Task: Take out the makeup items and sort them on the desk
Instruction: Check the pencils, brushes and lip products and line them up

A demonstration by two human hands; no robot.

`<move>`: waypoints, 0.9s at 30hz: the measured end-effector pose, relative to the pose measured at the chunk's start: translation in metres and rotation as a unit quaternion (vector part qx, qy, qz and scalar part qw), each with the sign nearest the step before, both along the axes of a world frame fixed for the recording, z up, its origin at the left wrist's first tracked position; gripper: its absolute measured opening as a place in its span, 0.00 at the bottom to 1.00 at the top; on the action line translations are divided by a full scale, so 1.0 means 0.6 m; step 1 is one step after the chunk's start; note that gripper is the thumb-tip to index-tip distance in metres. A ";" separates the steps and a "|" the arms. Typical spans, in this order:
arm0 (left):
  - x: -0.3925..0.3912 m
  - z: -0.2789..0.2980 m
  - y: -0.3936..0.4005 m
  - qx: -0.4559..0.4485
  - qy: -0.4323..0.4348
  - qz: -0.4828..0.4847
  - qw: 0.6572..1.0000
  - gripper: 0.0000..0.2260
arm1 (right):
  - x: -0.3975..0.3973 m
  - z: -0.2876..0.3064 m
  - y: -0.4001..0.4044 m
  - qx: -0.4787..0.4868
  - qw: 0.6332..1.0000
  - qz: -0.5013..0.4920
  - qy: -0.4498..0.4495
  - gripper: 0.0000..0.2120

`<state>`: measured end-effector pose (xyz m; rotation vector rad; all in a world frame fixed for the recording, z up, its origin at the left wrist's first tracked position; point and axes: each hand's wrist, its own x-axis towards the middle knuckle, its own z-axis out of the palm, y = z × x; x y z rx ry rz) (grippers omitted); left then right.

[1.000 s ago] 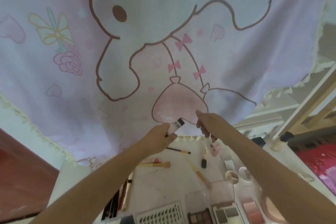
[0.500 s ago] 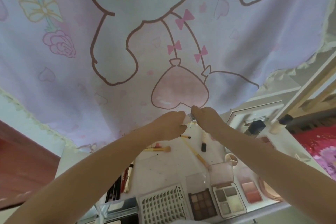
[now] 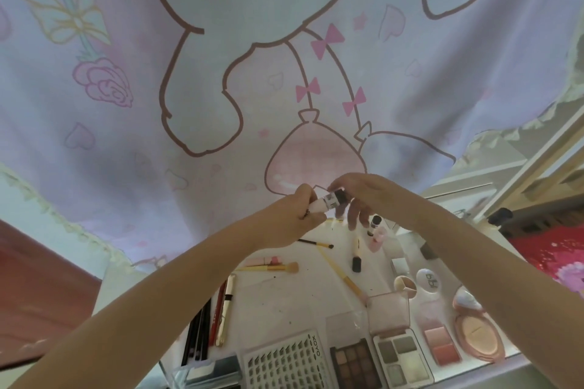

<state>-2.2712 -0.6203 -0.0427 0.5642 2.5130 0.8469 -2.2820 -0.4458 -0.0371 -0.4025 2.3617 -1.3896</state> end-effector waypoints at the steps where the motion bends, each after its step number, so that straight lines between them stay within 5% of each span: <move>1: 0.001 -0.002 -0.001 -0.015 0.032 0.000 0.999 0.05 | -0.001 -0.002 -0.008 0.046 0.999 0.003 0.013 0.17; 4: -0.005 -0.005 -0.003 -0.037 0.111 0.016 0.993 0.06 | -0.004 -0.010 -0.016 0.123 0.986 0.012 0.109 0.17; 7: -0.012 -0.011 -0.012 -0.047 0.161 0.048 0.985 0.11 | -0.004 -0.013 -0.003 0.029 0.992 0.006 0.124 0.13; 11: -0.010 -0.022 -0.017 -0.024 0.184 0.070 0.980 0.13 | -0.004 -0.014 -0.005 -0.036 0.999 -0.018 -0.022 0.03; 15: -0.006 -0.033 -0.010 -0.022 0.196 0.063 0.978 0.14 | -0.004 -0.023 -0.003 0.052 0.998 -0.012 0.034 0.10; 19: -0.003 -0.044 -0.007 -0.002 0.183 0.062 0.981 0.14 | -0.003 -0.032 0.016 -0.044 0.999 0.024 0.015 0.19; 23: -0.003 -0.049 0.000 0.001 0.178 0.054 0.983 0.14 | -0.003 -0.034 0.010 -0.021 0.999 -0.014 -0.032 0.05; 27: -0.006 -0.052 0.005 0.006 0.176 0.049 0.983 0.13 | -0.002 -0.033 0.015 0.031 0.998 -0.010 0.053 0.11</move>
